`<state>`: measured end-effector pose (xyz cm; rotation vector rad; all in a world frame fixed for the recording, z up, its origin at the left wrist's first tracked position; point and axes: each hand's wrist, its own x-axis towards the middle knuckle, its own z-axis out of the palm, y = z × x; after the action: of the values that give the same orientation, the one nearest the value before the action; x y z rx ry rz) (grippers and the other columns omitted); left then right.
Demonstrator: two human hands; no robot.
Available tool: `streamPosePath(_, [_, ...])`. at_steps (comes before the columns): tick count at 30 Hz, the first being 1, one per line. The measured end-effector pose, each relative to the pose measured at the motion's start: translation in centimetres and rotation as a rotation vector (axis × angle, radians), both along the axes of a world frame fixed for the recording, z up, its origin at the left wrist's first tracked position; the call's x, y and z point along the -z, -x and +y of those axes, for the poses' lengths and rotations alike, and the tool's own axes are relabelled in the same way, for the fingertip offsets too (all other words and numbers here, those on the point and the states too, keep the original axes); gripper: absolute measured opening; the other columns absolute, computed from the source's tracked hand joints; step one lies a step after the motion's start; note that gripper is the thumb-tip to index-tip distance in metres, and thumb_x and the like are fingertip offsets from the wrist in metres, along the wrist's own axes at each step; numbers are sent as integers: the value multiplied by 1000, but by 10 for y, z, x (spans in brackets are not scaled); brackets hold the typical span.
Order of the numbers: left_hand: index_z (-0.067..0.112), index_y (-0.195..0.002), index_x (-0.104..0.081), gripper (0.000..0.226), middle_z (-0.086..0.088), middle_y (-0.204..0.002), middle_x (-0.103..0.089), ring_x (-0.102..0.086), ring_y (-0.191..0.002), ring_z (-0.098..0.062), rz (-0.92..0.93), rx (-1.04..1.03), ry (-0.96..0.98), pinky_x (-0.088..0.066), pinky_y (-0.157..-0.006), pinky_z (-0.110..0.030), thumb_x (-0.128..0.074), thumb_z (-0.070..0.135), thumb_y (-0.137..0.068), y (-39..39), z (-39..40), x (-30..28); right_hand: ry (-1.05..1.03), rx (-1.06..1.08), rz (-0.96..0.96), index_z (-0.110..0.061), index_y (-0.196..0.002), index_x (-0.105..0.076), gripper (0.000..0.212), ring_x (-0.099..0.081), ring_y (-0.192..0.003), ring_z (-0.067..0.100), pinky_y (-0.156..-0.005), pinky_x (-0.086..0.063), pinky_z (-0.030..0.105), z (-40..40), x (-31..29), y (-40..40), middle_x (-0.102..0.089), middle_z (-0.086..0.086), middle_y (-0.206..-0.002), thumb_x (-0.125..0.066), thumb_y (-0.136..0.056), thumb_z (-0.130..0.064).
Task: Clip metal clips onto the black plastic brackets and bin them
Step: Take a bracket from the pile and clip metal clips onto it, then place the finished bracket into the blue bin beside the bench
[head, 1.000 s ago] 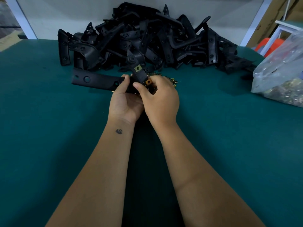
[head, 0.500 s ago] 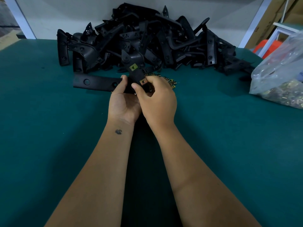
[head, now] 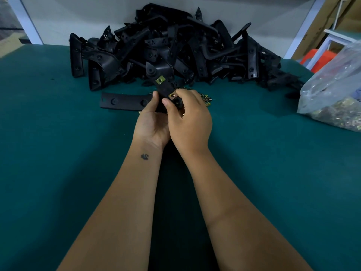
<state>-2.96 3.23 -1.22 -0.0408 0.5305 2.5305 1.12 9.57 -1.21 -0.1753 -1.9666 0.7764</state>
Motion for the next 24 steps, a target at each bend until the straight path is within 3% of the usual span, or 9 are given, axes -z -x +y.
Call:
streamPosePath(5, [3,-113,-67,41,-16,-109,-73,-72,-97,-29,-13,26,185,-58,-84,-38,-50,38,-101,-7,5,-7,185,-15,-30,-7,-101,-68,19,-48,-80,1,-69,-36,9,6,-4,-5,-64,0,-96,-70,-90,-23])
streamPosePath(8, [9,-127,-61,42,-12,-115,-72,-70,-105,-27,74,-12,483,-54,-96,-42,-56,39,-98,-13,14,-10,411,-29,13,-11,-102,-67,18,-54,-83,2,-74,-40,7,10,-8,-13,-65,-4,-95,-70,-89,-25])
streamPosePath(10, [14,-124,-61,38,-7,-110,-74,-73,-97,-22,172,-102,693,-58,-88,-40,-62,39,-95,-21,19,-10,589,-86,40,-21,-98,-64,13,-60,-85,0,-75,-44,9,10,-11,-21,-64,-11,-91,-71,-87,-20])
streamPosePath(13, [20,-104,-65,22,-1,-97,-77,-74,-89,-19,217,-140,743,-59,-81,-38,-66,39,-92,-36,21,-11,787,-161,31,-33,-94,-62,25,-64,-86,-1,-77,-50,14,11,-12,-31,-67,-12,-92,-73,-84,-12])
streamPosePath(17, [22,-98,-64,21,0,-93,-76,-74,-86,-19,234,-129,789,-60,-81,-40,-70,39,-89,-58,35,-16,1069,-287,98,-20,-86,-71,20,-68,-73,-2,-64,-50,13,22,-18,-53,-74,-10,-77,-70,-85,-1])
streamPosePath(21, [21,-87,-61,14,7,-70,-71,-70,-62,-10,290,-205,780,-54,-55,-27,-69,31,-91,-86,62,-28,1105,-211,203,-17,-77,-68,20,-59,-60,-3,-59,-47,14,61,-29,-91,-68,-13,-66,-68,-87,0])
streamPosePath(24, [19,-81,-57,16,-2,-77,-66,-64,-56,-8,353,-262,779,-50,-50,-22,-65,23,-94,-115,95,-41,1081,-83,293,-17,-79,-66,18,-51,-61,2,-58,-43,16,101,-36,-133,-64,-8,-71,-67,-89,-2])
